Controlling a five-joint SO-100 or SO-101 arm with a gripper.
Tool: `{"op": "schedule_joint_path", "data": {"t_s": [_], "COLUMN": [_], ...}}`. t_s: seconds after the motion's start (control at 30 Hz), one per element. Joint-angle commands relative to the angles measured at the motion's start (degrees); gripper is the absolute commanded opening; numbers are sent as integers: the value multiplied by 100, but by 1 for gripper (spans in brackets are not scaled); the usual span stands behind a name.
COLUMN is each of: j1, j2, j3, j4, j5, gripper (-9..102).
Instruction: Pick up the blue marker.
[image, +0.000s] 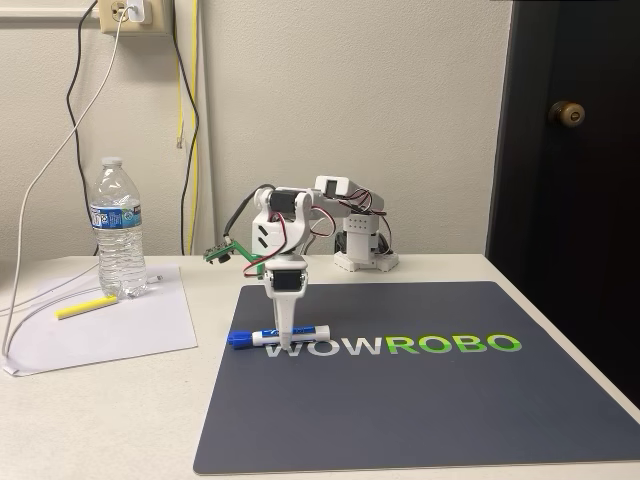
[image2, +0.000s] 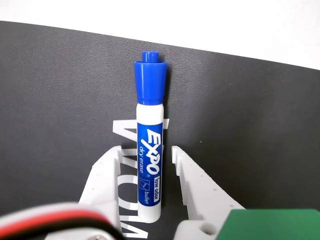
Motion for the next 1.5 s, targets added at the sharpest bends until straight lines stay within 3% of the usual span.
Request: {"op": "schedule_joint_path", "data": {"t_s": [0.0, 0.17, 0.6, 1.17, 1.47], "j1": [70, 97, 132, 88, 53], "j2": [70, 44, -9, -26, -554], "j3": [-281, -290, -299, -457, -1512], "j4": [44, 0, 18, 88, 404], "j5": [-62, -123, -141, -141, -53], "gripper": [23, 15, 14, 4, 1]}}
